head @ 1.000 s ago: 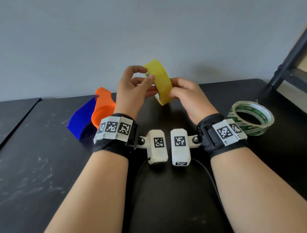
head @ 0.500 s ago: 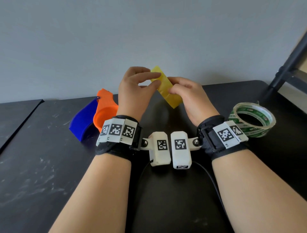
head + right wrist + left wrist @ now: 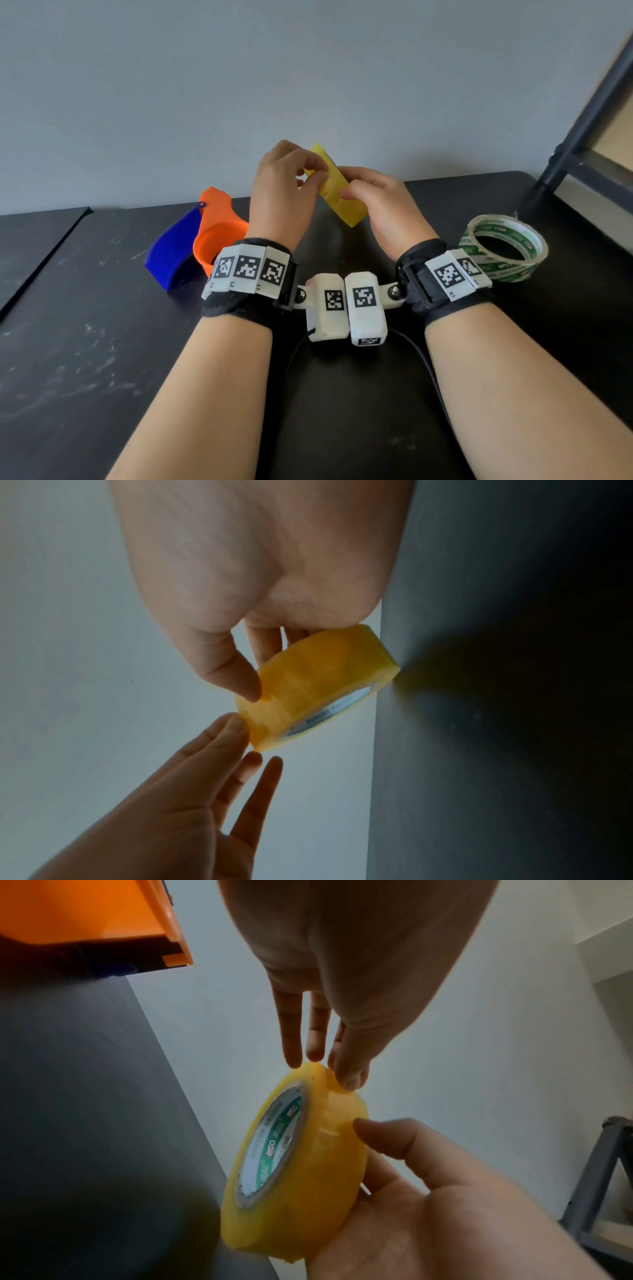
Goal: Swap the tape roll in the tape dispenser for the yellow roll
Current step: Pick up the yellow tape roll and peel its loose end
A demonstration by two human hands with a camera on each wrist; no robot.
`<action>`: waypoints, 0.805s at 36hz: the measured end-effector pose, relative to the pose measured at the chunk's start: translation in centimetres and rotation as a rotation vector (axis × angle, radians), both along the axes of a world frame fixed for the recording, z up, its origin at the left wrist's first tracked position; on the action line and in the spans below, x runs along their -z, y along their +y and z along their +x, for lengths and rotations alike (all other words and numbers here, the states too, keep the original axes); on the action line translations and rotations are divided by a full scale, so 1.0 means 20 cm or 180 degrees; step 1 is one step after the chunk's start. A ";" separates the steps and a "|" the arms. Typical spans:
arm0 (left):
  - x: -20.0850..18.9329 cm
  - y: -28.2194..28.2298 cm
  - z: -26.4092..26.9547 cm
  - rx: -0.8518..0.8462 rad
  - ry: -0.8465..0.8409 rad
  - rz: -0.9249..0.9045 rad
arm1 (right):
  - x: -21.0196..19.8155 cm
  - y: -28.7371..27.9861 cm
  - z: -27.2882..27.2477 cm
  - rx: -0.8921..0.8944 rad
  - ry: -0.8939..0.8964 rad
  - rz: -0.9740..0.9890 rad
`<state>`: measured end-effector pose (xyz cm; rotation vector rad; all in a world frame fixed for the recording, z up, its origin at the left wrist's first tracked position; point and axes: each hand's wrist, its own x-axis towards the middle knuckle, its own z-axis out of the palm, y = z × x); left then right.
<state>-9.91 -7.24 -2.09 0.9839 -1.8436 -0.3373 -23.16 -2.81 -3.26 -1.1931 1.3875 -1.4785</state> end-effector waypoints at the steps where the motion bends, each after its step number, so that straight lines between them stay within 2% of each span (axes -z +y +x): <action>1: 0.00 0.00 0.00 -0.0034 -0.0076 -0.0012 | 0.00 0.00 0.00 0.0006 0.0025 0.0024; 9: -0.05 0.05 0.00 -0.0205 -0.0638 0.0020 | -0.06 0.06 0.04 0.0014 0.0129 0.0101; 21: -0.21 0.25 0.08 -0.0153 -0.1255 0.0436 | -0.11 0.30 0.09 -0.0228 0.0380 0.0065; 26: -0.24 0.35 0.13 0.0025 -0.1305 0.0720 | -0.13 0.40 0.12 -0.0202 0.0471 0.0075; 29: -0.24 0.40 0.15 0.0122 -0.0939 0.0774 | -0.15 0.47 0.13 -0.0198 0.0454 0.0074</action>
